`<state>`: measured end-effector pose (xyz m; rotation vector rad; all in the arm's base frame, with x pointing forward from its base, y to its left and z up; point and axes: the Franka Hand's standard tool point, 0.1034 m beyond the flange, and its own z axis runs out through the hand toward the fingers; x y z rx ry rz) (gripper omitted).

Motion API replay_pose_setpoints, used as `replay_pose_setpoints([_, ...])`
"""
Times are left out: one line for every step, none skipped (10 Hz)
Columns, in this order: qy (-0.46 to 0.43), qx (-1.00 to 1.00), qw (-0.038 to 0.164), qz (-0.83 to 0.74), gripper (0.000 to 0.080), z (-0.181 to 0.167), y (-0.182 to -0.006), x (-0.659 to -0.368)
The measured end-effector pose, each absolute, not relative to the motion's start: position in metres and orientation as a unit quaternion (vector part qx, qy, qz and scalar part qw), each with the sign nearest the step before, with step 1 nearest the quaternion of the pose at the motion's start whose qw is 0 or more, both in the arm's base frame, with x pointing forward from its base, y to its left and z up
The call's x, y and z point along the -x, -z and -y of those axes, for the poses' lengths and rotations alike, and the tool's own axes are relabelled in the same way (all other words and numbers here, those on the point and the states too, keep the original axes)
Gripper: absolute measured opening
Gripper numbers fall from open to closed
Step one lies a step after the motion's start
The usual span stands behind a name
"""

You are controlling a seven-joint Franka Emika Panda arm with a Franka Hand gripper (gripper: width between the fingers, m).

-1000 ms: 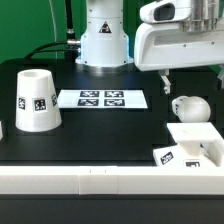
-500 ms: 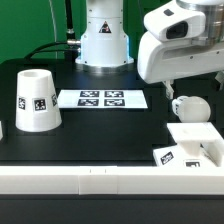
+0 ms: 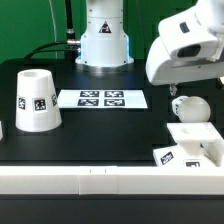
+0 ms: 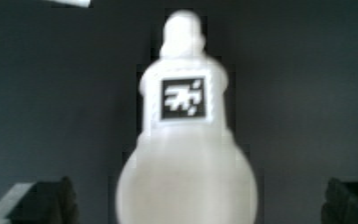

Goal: Assemble lamp

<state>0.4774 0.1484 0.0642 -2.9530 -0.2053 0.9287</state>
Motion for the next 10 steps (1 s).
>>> replay_pose_setpoints([-0.334,0.940,0.018,0.067,0.0699,-0.146,-0.065,-0.475])
replay_pose_setpoints([-0.352,0.933,0.018,0.067,0.0699,-0.147,-0.062,-0.477])
replay_pose_setpoints([-0.383,0.921,0.015,0.068,0.0699,-0.146,-0.062,-0.471])
replay_pose_setpoints([-0.409,0.910,0.013,0.068,0.0699,-0.146,-0.058,-0.468])
replay_pose_setpoints([-0.446,0.892,0.010,0.068,0.0699,-0.146,-0.055,-0.463])
replay_pose_setpoints([-0.470,0.880,0.009,0.069,0.0699,-0.146,-0.052,-0.463])
replay_pose_setpoints([-0.481,0.874,0.009,0.071,0.0699,-0.147,-0.046,-0.463])
replay_pose_setpoints([-0.485,0.872,0.008,0.072,0.0699,-0.148,-0.040,-0.460])
replay_pose_setpoints([-0.480,0.874,0.009,0.072,0.0699,-0.149,-0.035,-0.461])
replay_pose_setpoints([-0.478,0.876,0.010,0.072,0.0699,-0.149,-0.031,-0.460])
